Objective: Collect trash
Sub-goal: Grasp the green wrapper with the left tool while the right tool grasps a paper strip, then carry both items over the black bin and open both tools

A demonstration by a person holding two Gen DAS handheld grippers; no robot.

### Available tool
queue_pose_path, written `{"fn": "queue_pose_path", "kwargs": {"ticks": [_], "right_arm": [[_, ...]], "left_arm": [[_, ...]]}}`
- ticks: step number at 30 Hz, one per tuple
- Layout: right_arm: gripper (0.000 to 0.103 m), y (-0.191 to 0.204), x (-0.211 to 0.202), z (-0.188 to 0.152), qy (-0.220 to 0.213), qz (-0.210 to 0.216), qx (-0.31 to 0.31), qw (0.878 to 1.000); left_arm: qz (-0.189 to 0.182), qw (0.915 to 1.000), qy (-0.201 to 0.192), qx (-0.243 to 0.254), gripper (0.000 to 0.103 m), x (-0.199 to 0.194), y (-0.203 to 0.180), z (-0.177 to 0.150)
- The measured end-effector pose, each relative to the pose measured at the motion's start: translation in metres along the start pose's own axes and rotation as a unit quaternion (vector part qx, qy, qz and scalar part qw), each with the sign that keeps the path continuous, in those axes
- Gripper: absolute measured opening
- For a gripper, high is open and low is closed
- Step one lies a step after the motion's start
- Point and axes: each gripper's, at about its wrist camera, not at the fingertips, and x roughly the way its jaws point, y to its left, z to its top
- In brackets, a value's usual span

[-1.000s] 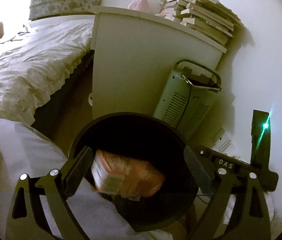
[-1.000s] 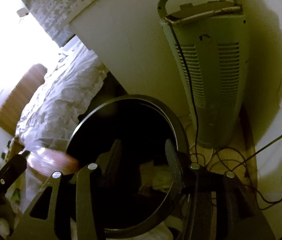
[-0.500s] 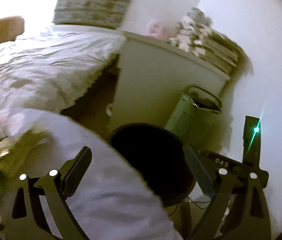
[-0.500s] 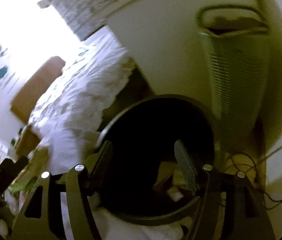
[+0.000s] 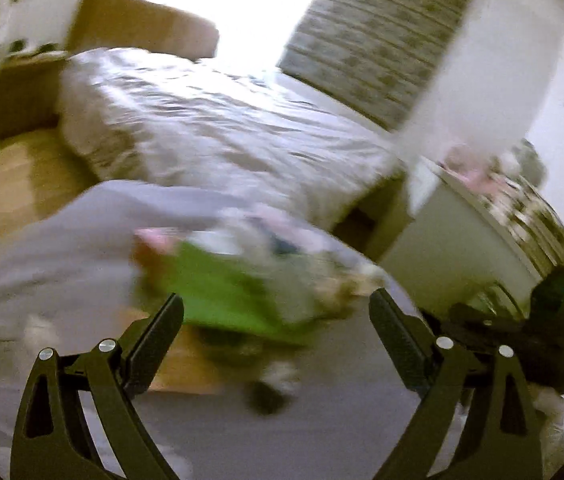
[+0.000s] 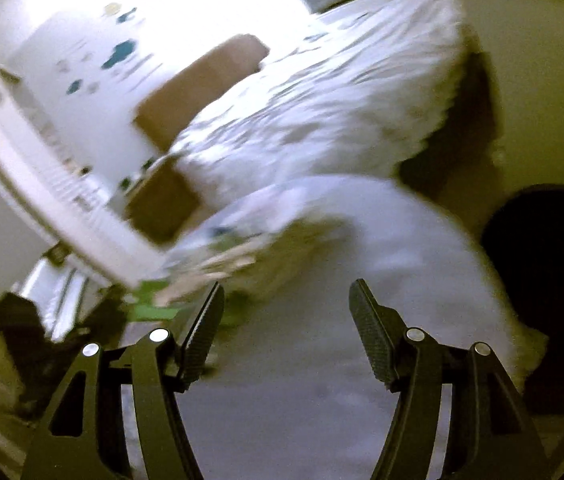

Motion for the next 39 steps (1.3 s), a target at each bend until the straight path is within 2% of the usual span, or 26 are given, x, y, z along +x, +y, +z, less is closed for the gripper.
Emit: {"fn": "queue_pose_path", "kwargs": {"ticks": [3, 7, 10, 14, 16, 17, 19, 21, 29, 39], "right_arm": [[0.065, 0.028, 0.032, 0.004, 0.029, 0.019, 0.002, 0.999], [0.065, 0.047, 0.064, 0.007, 0.053, 0.020, 0.024, 0.998], [0.064, 0.048, 0.082, 0.009, 0.061, 0.013, 0.047, 0.997], [0.047, 0.047, 0.094, 0.012, 0.064, 0.002, 0.064, 0.996], [0.037, 0.044, 0.098, 0.011, 0.063, 0.000, 0.067, 0.996], [0.031, 0.043, 0.098, 0.010, 0.062, -0.001, 0.066, 0.996], [0.022, 0.044, 0.098, 0.009, 0.057, 0.001, 0.064, 0.996], [0.015, 0.044, 0.095, 0.007, 0.052, 0.003, 0.059, 0.997], [0.010, 0.046, 0.070, 0.000, 0.018, 0.016, 0.025, 0.999], [0.010, 0.042, 0.006, -0.003, -0.046, 0.019, -0.014, 0.999]], "left_arm": [[0.015, 0.9995, 0.003, -0.027, 0.091, 0.004, 0.033, 0.008], [0.005, 0.9979, 0.031, -0.056, 0.079, 0.021, 0.064, 0.012], [-0.011, 0.9966, 0.052, -0.063, 0.069, 0.035, 0.074, 0.016], [-0.028, 0.9954, 0.070, -0.059, 0.055, 0.045, 0.078, 0.016], [-0.039, 0.9948, 0.078, -0.053, 0.041, 0.049, 0.075, 0.017], [-0.043, 0.9947, 0.080, -0.047, 0.037, 0.050, 0.072, 0.017], [-0.044, 0.9952, 0.079, -0.036, 0.019, 0.047, 0.065, 0.015], [-0.047, 0.9957, 0.074, -0.031, 0.013, 0.043, 0.062, 0.015], [-0.051, 0.9983, 0.027, -0.007, 0.007, 0.000, 0.037, 0.013], [-0.037, 0.9981, -0.036, 0.034, 0.003, -0.058, -0.004, 0.028]]}}
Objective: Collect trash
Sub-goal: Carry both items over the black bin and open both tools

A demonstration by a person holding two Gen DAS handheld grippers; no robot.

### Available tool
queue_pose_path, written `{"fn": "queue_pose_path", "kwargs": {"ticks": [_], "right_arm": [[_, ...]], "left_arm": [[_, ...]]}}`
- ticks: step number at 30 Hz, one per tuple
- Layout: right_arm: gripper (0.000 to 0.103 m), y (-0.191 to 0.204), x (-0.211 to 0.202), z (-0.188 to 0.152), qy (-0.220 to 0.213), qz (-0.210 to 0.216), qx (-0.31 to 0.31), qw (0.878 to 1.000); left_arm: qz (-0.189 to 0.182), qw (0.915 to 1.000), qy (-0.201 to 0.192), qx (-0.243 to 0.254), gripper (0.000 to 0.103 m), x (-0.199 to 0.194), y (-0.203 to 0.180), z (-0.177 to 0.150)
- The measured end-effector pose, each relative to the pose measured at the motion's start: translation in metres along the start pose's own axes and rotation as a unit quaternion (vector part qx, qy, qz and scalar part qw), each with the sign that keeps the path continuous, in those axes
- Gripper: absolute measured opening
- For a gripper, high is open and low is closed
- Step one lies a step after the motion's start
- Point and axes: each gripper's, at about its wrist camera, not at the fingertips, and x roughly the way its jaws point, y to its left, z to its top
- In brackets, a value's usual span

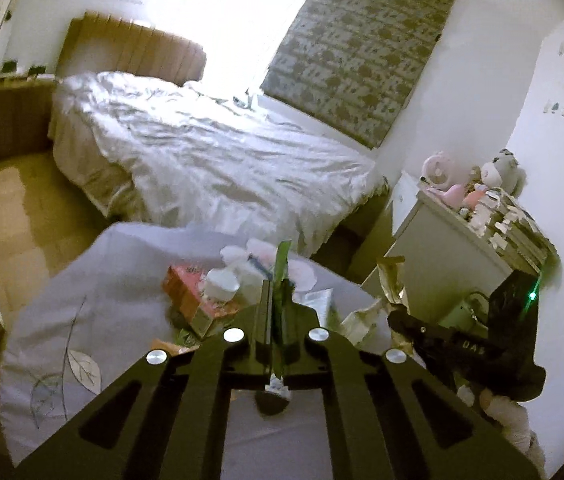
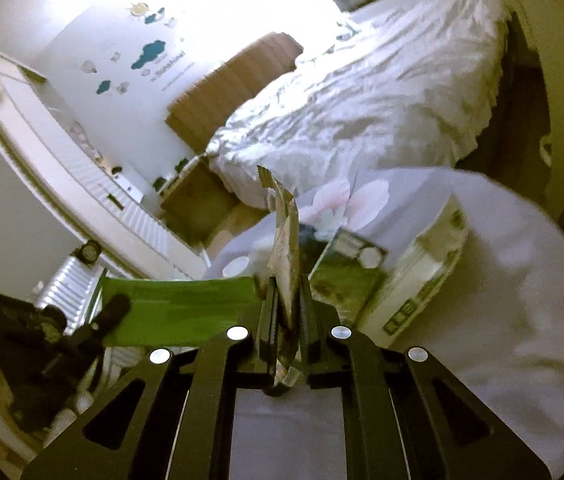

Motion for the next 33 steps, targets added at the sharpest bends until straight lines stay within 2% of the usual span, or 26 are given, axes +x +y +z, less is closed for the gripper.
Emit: {"fn": "queue_pose_path", "kwargs": {"ticks": [6, 10, 18, 25, 33], "right_arm": [[0.010, -0.012, -0.047, 0.008, -0.049, -0.010, -0.009, 0.999], [0.010, -0.027, -0.079, 0.015, -0.083, -0.028, -0.011, 0.996], [0.010, -0.085, -0.142, 0.023, -0.141, -0.084, 0.015, 0.986], [0.010, -0.141, -0.181, 0.015, -0.167, -0.132, 0.051, 0.976], [0.010, -0.192, -0.195, 0.001, -0.168, -0.168, 0.087, 0.967]], "left_arm": [[-0.025, 0.9991, -0.008, 0.034, 0.003, 0.000, -0.041, 0.011], [-0.056, 0.9969, -0.007, 0.055, 0.003, 0.012, -0.076, 0.015], [-0.122, 0.9881, 0.019, 0.092, 0.003, 0.051, -0.148, 0.004], [-0.178, 0.9755, 0.060, 0.114, 0.003, 0.090, -0.211, -0.025], [-0.201, 0.9647, 0.104, 0.135, 0.004, 0.131, -0.252, -0.056]]}}
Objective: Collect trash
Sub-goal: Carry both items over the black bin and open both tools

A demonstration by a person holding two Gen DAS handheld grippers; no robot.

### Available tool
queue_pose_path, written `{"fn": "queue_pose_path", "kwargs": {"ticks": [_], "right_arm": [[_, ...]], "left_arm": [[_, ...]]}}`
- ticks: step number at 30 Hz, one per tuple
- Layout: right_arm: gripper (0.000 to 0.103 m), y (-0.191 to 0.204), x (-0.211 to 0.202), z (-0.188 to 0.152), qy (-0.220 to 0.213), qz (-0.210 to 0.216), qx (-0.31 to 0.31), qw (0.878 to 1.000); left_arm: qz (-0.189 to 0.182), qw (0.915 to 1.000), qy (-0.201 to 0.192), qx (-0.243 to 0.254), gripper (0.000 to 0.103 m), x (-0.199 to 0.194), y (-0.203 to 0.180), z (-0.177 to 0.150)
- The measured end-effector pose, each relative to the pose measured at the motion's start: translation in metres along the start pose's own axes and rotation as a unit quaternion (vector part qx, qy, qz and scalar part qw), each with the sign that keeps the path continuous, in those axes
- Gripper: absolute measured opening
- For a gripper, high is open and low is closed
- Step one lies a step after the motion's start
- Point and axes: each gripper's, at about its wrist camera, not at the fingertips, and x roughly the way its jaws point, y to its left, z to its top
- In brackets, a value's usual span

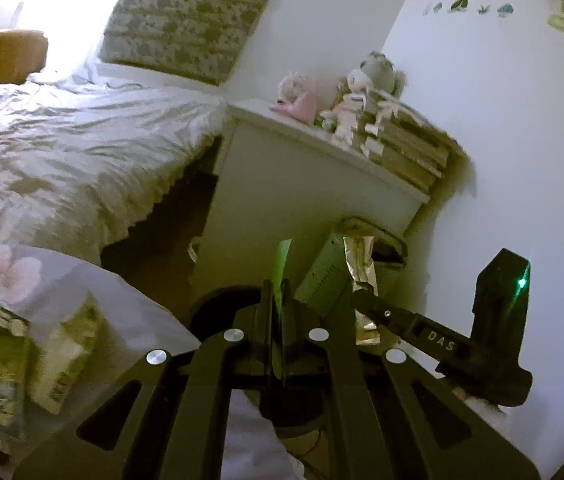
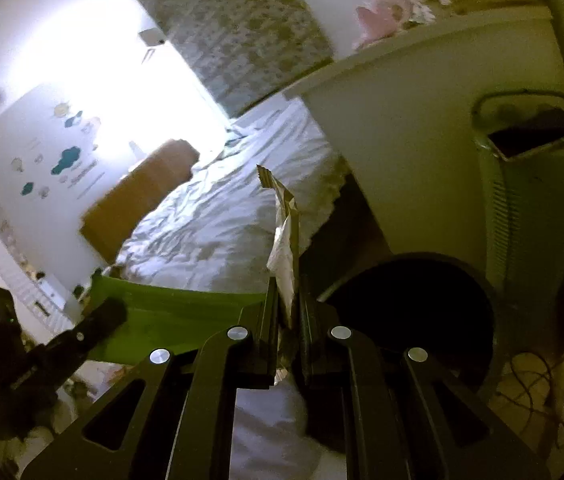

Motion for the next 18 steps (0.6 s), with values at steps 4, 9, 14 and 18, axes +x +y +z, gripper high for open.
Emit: {"fn": "queue_pose_path", "kwargs": {"ticks": [4, 9, 14, 18], "right_arm": [[0.010, -0.023, 0.006, 0.000, 0.010, -0.013, 0.012, 1.000], [0.010, -0.041, 0.020, -0.005, 0.026, -0.024, 0.027, 0.999], [0.010, -0.053, 0.029, -0.012, 0.039, -0.032, 0.039, 0.998], [0.010, -0.060, 0.035, -0.015, 0.049, -0.039, 0.047, 0.997]], "left_arm": [[-0.003, 0.9998, 0.022, -0.001, 0.004, 0.023, -0.001, -0.008], [-0.002, 0.9991, 0.041, -0.003, 0.004, 0.043, 0.000, -0.013], [0.001, 0.9984, 0.056, -0.005, 0.004, 0.059, 0.001, -0.017], [0.002, 0.9979, 0.065, -0.005, 0.004, 0.069, 0.000, -0.019]]}}
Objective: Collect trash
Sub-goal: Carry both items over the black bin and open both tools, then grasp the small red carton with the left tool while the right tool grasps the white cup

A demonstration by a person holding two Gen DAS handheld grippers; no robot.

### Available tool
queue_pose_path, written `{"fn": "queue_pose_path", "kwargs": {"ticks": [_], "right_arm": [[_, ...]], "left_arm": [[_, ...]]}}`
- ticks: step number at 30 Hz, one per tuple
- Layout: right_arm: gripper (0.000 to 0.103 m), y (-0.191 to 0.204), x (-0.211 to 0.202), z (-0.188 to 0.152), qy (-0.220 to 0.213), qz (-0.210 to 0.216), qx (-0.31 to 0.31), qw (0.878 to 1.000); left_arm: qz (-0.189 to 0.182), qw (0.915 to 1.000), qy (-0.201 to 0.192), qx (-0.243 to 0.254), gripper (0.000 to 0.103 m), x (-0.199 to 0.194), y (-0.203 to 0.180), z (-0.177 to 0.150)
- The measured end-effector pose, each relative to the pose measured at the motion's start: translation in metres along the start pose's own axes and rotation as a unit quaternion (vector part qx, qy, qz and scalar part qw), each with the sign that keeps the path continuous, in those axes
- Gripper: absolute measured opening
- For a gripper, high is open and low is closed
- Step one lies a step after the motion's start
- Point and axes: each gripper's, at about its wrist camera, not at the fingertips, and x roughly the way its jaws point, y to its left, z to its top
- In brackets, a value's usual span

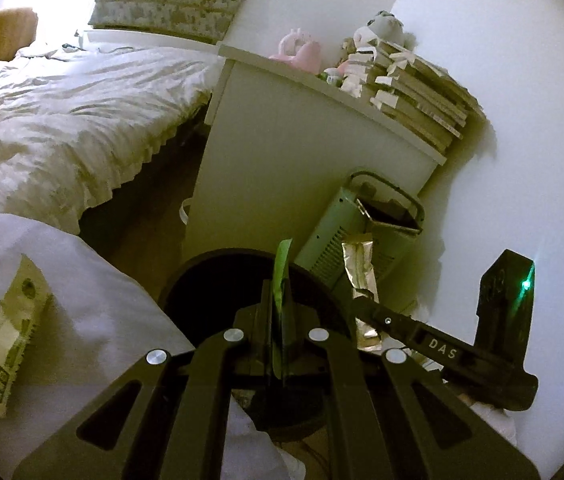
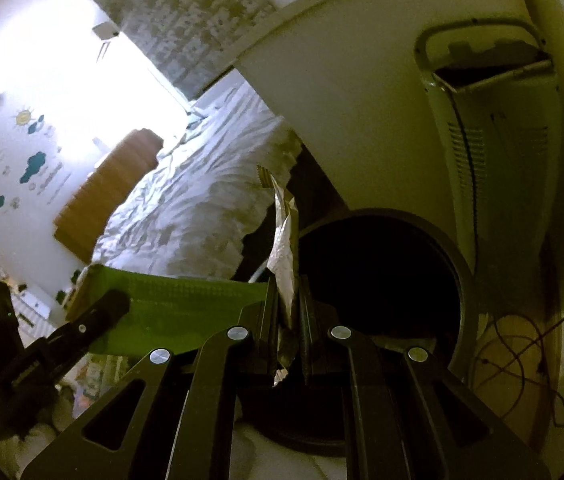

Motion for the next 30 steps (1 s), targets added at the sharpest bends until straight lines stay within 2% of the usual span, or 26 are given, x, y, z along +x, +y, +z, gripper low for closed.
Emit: {"fn": "queue_pose_path", "kwargs": {"ticks": [5, 7, 8, 9, 10, 11, 12, 13, 22, 30], "right_arm": [[0.011, -0.006, 0.006, -0.001, 0.013, -0.004, 0.009, 1.000], [0.025, -0.007, 0.008, -0.002, 0.019, -0.006, 0.013, 1.000], [0.043, -0.009, 0.008, -0.002, 0.019, -0.008, 0.016, 1.000], [0.056, -0.010, 0.008, -0.002, 0.016, -0.008, 0.019, 1.000], [0.060, -0.011, 0.007, -0.002, 0.014, -0.007, 0.022, 1.000], [0.064, -0.011, 0.006, -0.002, 0.012, -0.007, 0.022, 1.000], [0.064, -0.012, 0.006, -0.003, 0.012, -0.009, 0.021, 1.000], [0.064, -0.011, 0.005, -0.003, 0.012, -0.011, 0.020, 1.000], [0.064, 0.004, 0.006, -0.006, 0.020, -0.002, 0.008, 1.000], [0.064, 0.064, 0.019, -0.021, 0.055, 0.035, -0.037, 0.997]], "left_arm": [[-0.002, 1.0000, 0.009, 0.000, 0.004, 0.012, -0.003, 0.001], [-0.002, 0.9999, 0.017, 0.000, 0.007, 0.017, -0.005, 0.001], [0.000, 0.9998, 0.021, 0.001, 0.008, 0.020, -0.006, 0.001], [0.006, 0.9997, 0.024, 0.003, 0.012, 0.021, -0.007, 0.001], [0.009, 0.9996, 0.026, 0.005, 0.027, 0.022, -0.008, 0.001], [0.007, 0.9996, 0.026, 0.005, 0.038, 0.022, -0.008, 0.000], [0.005, 0.9997, 0.023, 0.002, 0.055, 0.020, -0.007, -0.001], [0.005, 0.9999, 0.016, 0.000, 0.062, 0.017, -0.007, -0.002], [0.019, 0.9997, -0.013, -0.006, 0.064, -0.020, 0.004, -0.006], [0.063, 0.9957, -0.058, -0.036, 0.067, -0.081, 0.046, -0.013]]}}
